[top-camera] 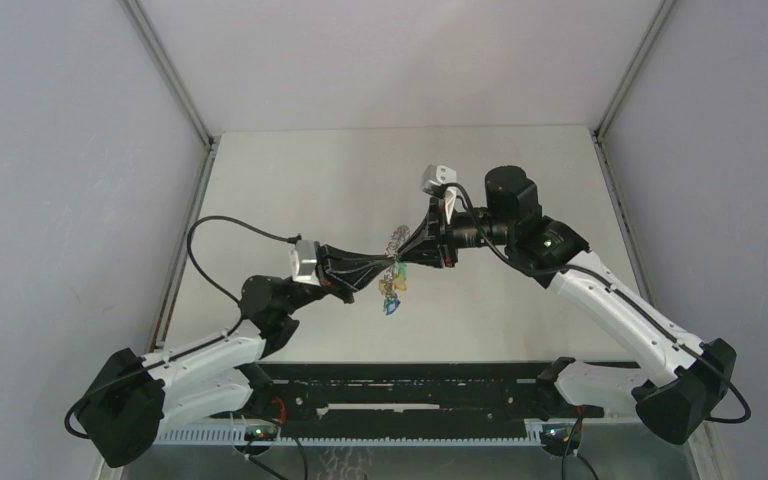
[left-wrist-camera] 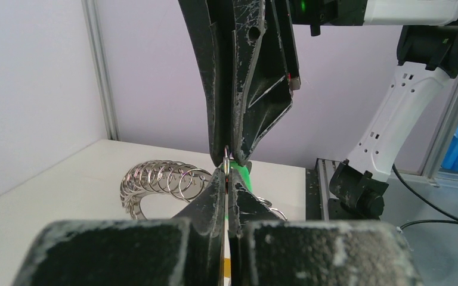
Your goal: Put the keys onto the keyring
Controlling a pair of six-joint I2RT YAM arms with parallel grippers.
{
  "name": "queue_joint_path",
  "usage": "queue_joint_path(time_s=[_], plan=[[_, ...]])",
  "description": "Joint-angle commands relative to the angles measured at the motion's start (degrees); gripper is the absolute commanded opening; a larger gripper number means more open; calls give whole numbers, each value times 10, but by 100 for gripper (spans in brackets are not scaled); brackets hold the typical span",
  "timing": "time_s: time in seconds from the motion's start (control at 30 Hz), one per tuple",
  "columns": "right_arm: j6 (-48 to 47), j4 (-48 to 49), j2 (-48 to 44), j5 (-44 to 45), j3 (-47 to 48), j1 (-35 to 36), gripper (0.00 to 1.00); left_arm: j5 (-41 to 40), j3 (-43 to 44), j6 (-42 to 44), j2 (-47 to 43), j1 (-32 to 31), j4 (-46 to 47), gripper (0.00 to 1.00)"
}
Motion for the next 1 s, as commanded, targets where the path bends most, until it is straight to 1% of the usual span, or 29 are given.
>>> queue_joint_path(time_s=[0.0, 0.07, 0.1, 0.33, 0.67, 0.8, 0.9, 0.97], plan=[[9, 31, 2, -21, 0, -5, 11, -8, -4, -19, -4, 4, 61, 0], [8, 31, 2, -23, 1, -6, 2, -8, -3, -18, -5, 4, 60, 0], [6, 30, 1, -23, 0, -8, 0, -9, -4, -18, -5, 4, 61, 0], [1, 13, -10, -11, 1, -29, 0, -23, -10, -12, -17, 4, 60, 0], [-16, -74, 19, 15, 53, -27, 0, -13, -8, -14, -24, 4, 66, 0], [-16, -100, 44, 22, 84, -12, 0, -6, -8, -29, -13, 4, 96, 0], [-2, -98, 56, 28, 91, -10, 0, -1, -9, -45, -1, 3, 125, 0], [11, -92, 61, 27, 93, -11, 0, 0, -7, -48, -1, 4, 126, 0]])
